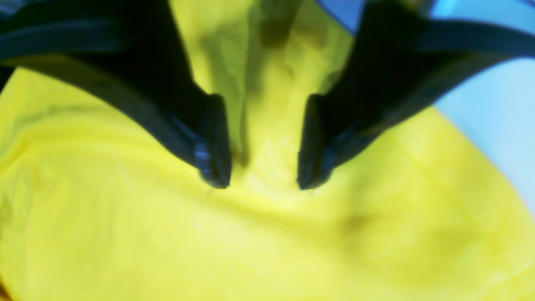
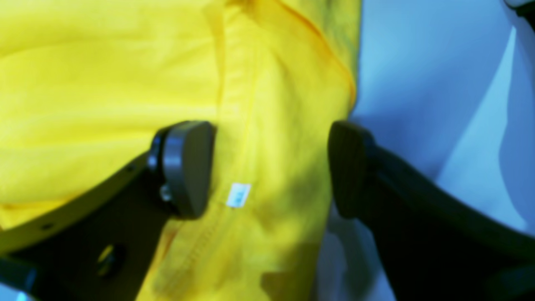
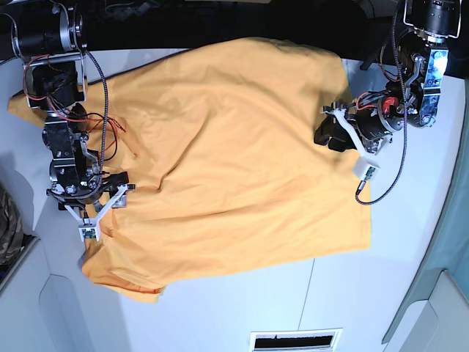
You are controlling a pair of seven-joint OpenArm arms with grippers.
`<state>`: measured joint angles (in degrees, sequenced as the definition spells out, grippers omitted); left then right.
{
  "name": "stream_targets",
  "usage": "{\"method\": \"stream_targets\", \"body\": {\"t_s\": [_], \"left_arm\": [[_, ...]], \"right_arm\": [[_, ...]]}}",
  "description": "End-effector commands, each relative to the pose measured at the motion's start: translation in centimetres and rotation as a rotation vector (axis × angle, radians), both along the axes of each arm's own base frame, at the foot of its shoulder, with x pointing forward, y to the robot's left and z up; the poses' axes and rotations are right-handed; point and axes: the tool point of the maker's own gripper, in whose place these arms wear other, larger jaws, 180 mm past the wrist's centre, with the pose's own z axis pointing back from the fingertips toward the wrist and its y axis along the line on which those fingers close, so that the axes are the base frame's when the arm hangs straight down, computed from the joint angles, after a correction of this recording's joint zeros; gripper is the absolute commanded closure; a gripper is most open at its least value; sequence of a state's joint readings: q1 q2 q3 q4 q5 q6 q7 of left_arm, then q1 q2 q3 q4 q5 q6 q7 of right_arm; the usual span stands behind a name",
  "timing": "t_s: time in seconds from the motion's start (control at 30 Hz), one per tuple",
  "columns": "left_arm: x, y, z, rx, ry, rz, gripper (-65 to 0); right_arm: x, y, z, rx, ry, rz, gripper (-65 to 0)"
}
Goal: Layout the t-shirt on the table in an organized manner, then fold the t-shirt properly
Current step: 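Grasp the shirt edges with both grippers to spread it, then pull the held shirt edges apart to flatten the body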
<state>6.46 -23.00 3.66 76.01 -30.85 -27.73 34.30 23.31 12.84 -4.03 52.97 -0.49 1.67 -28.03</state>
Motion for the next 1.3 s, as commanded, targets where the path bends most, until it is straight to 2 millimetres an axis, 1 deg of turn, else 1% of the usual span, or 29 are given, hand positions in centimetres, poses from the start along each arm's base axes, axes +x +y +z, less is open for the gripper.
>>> {"method": "stream_targets", "body": {"t_s": [0.0,0.07,0.1,0.13,0.33,0.5,0.63,0.77,0.8,0.83,0.9,0.93,0.97,1.13,1.2,1.27], "left_arm": [[-1.7,1.5,-1.6,0.08,0.085,-0.004,-18.5],[-2.1,1.7,-2.2,0.078,0.103,0.005,-7.0],[-2.3,1.8,-2.4,0.08,0.112,0.007,-2.8],[-2.5,1.8,-2.7,0.082,0.121,0.008,0.0],[-3.6,2.9,-4.5,0.138,0.183,0.007,0.0],[-4.6,4.5,-6.3,0.162,0.309,0.039,0.0],[-4.4,5.4,-7.1,0.162,0.349,0.07,0.0],[-3.8,5.6,-7.1,0.161,0.348,0.08,0.0],[-3.7,5.6,-7.0,0.161,0.346,0.08,0.0],[-3.6,5.6,-7.0,0.16,0.343,0.08,0.0],[-3.5,5.6,-7.0,0.159,0.338,0.081,0.0],[-3.5,5.6,-7.0,0.159,0.337,0.081,0.0],[-3.5,5.6,-7.0,0.159,0.338,0.081,0.0],[-3.6,5.7,-7.0,0.164,0.345,0.078,0.0],[-3.8,5.8,-7.1,0.172,0.355,0.074,0.0],[-3.9,5.9,-7.1,0.184,0.358,0.068,0.0]], "right_arm": [[1.0,-0.7,1.2,-0.02,-0.032,-0.01,-42.8],[1.0,-0.8,1.2,-0.02,-0.032,-0.011,-42.8],[1.0,-0.8,1.2,-0.02,-0.032,-0.011,-42.8],[1.0,-0.8,1.2,-0.021,-0.032,-0.011,-42.8],[0.9,-2.1,1.5,-0.071,-0.04,-0.043,-42.8],[0.5,-3.9,1.7,-0.094,-0.022,-0.063,-42.8],[0.3,-5.7,2.1,-0.107,-0.023,-0.085,-42.8],[0.1,-6.8,2.3,-0.119,-0.02,-0.095,-42.1],[0.1,-6.9,2.3,-0.122,-0.02,-0.096,-37.2],[0.0,-7.1,2.3,-0.125,-0.016,-0.098,-29.4],[-0.1,-7.4,2.4,-0.131,-0.015,-0.11,-10.1],[-0.1,-7.5,2.4,-0.133,-0.015,-0.11,-2.1],[0.0,-7.5,2.4,-0.133,-0.016,-0.11,0.0],[0.0,-8.1,2.8,-0.161,-0.021,-0.109,0.0],[0.3,-8.4,3.5,-0.143,-0.043,-0.128,0.0],[0.9,-8.5,4.5,-0.1,-0.08,-0.142,0.0]]}}
